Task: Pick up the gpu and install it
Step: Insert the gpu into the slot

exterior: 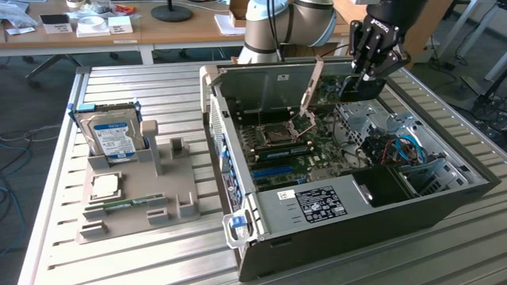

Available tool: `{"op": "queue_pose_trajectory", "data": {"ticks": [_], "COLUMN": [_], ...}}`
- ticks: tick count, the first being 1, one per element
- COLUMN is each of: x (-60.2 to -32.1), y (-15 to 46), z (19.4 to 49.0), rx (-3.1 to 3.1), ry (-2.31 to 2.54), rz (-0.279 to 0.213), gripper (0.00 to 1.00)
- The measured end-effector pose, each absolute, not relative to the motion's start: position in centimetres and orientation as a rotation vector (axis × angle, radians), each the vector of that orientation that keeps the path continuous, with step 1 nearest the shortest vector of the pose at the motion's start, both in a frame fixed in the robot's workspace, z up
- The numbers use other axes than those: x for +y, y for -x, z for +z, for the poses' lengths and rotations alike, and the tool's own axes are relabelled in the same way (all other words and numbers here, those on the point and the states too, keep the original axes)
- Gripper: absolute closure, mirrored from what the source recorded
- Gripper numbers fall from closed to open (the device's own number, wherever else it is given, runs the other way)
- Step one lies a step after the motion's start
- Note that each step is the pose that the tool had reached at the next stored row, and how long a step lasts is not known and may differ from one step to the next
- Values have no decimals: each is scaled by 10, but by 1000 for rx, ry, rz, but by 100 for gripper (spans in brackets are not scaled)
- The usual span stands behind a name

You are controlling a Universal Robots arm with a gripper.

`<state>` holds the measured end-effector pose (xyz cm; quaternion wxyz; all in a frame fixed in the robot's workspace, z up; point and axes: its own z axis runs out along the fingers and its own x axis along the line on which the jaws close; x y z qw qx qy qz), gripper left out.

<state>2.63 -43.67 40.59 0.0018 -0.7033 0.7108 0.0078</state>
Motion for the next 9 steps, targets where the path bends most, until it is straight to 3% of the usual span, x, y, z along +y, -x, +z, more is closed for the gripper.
{"op": "queue_pose_trajectory", "data": {"ticks": [9], "x": [-437], "y": [-19], "z": [406], "rx": [2234], "ry": [2202], "rz": [23], "gripper": [73]}}
